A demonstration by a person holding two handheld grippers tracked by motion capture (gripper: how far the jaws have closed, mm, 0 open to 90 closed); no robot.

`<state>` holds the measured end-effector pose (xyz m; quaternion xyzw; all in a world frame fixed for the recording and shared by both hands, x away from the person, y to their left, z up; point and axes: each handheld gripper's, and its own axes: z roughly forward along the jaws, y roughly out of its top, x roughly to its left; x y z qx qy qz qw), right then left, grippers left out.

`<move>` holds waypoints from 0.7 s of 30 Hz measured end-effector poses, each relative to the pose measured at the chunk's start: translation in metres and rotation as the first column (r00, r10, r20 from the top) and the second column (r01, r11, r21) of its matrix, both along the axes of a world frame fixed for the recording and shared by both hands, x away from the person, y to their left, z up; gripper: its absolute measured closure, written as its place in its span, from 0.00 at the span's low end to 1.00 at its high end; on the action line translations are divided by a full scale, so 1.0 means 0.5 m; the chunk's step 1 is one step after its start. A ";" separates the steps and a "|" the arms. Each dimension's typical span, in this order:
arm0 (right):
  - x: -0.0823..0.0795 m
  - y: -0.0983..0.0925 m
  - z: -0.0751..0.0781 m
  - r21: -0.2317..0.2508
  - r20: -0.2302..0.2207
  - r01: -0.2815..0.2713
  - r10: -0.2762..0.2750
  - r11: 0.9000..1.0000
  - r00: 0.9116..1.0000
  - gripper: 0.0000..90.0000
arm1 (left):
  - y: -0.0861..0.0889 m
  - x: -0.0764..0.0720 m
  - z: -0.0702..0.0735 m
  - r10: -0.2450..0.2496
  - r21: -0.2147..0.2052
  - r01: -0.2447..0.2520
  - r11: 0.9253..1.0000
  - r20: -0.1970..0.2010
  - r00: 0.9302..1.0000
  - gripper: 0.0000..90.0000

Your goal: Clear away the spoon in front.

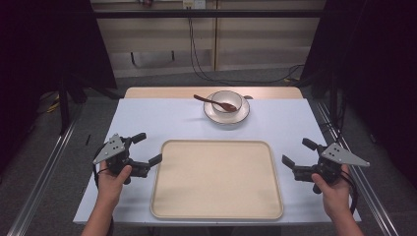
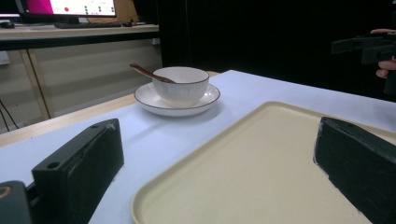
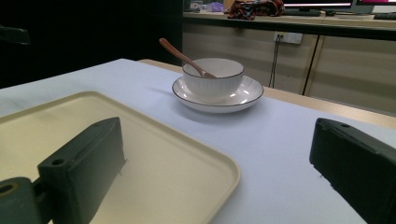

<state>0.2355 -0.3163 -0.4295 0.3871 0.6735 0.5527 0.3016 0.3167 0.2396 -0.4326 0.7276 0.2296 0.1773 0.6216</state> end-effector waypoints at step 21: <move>-0.017 -0.005 0.006 -0.019 0.007 0.012 -0.012 1.000 1.000 0.03 | -0.059 0.061 0.012 0.027 -0.014 -0.028 1.000 -0.089 0.996 0.01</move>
